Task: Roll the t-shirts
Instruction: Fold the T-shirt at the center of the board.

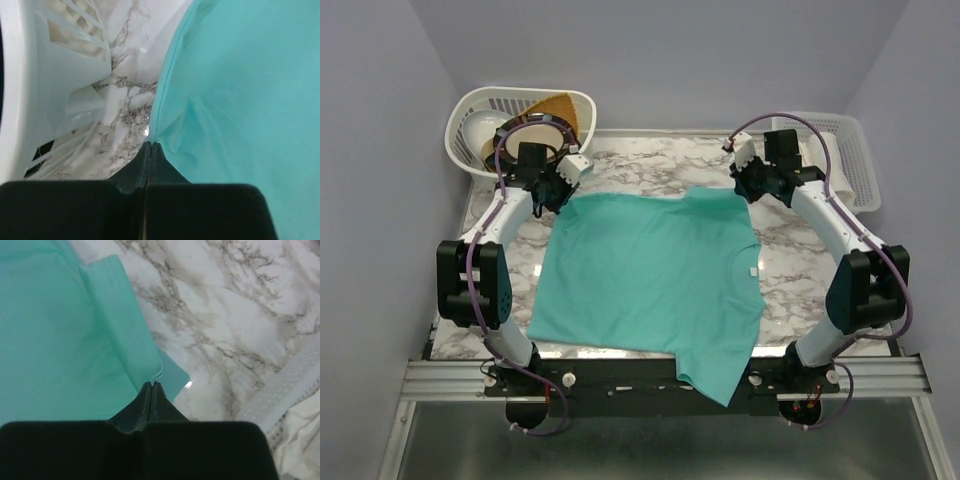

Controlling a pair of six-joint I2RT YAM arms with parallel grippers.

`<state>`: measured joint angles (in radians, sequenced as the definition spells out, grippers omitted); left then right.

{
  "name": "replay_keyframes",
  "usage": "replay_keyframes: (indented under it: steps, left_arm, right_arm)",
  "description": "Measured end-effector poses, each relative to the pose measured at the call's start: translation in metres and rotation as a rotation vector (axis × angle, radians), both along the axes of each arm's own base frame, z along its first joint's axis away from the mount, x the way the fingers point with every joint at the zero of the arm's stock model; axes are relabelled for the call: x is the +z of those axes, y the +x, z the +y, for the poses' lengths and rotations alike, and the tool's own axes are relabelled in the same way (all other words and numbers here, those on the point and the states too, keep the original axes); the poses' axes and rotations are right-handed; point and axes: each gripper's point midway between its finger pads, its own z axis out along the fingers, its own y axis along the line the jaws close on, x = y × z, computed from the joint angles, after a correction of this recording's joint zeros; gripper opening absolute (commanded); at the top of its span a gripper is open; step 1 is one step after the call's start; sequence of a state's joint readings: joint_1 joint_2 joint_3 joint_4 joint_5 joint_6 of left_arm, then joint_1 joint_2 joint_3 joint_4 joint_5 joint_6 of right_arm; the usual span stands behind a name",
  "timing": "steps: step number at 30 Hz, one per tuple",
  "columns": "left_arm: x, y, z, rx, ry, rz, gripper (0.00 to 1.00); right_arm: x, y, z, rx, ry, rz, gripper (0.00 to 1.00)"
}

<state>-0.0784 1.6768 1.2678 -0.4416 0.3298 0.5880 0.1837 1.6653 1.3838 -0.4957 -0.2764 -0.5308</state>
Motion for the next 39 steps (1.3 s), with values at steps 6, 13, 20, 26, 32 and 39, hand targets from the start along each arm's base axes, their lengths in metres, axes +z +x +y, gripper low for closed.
replay_keyframes:
  steps: [6,13,20,26,32,39]
  left_arm:
    - [-0.01,-0.018,0.015,-0.062,0.049,0.032,0.0]
    - [-0.013,-0.03,0.017,-0.19,0.113,0.011,0.0]
    - [-0.002,-0.041,0.018,-0.35,0.196,-0.046,0.0]
    - [-0.004,-0.063,0.022,-0.489,0.292,-0.09,0.0]
    - [-0.015,-0.087,0.026,-0.61,0.357,-0.09,0.0]
    - [-0.023,-0.106,0.028,-0.724,0.425,-0.11,0.0]
  right_arm:
    - [-0.029,-0.069,0.003,0.034,0.006,0.123,0.01]
    - [-0.035,-0.113,0.002,0.057,-0.003,0.18,0.01]
    - [-0.007,-0.135,-0.004,0.056,0.002,0.134,0.01]
    - [-0.01,-0.168,-0.01,0.06,-0.001,0.16,0.01]
    - [-0.035,-0.213,-0.001,0.155,-0.027,0.194,0.01]
    - [-0.051,-0.228,0.002,0.202,-0.049,0.228,0.01]
